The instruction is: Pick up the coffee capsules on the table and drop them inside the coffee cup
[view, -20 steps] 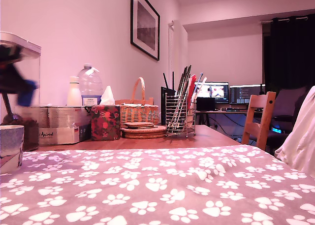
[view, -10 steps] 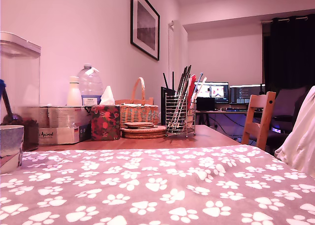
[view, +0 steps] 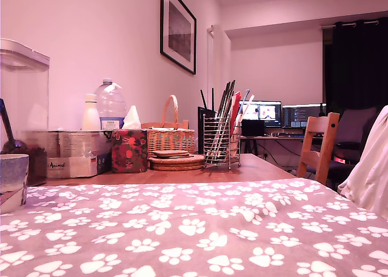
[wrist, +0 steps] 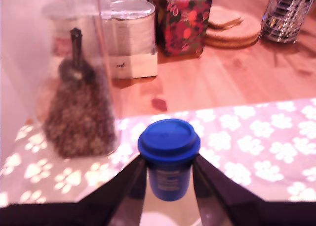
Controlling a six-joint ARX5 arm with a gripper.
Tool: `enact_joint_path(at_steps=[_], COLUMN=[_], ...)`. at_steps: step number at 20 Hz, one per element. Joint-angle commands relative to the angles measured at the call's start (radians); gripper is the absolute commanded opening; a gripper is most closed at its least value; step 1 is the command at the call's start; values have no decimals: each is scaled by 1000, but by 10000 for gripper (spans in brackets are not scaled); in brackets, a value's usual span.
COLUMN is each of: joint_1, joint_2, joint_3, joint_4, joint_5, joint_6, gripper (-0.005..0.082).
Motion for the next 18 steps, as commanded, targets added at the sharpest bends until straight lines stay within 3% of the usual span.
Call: enact_joint_path(at_steps=[1, 14, 18], joint_1=[4, 4, 1], joint_2=[-3, 8, 48], joint_3=[-22, -19, 28], joint_4=[-5, -9, -68], joint_5=[-9, -8, -8], joint_6=[6, -30, -30], gripper=[123, 123, 123])
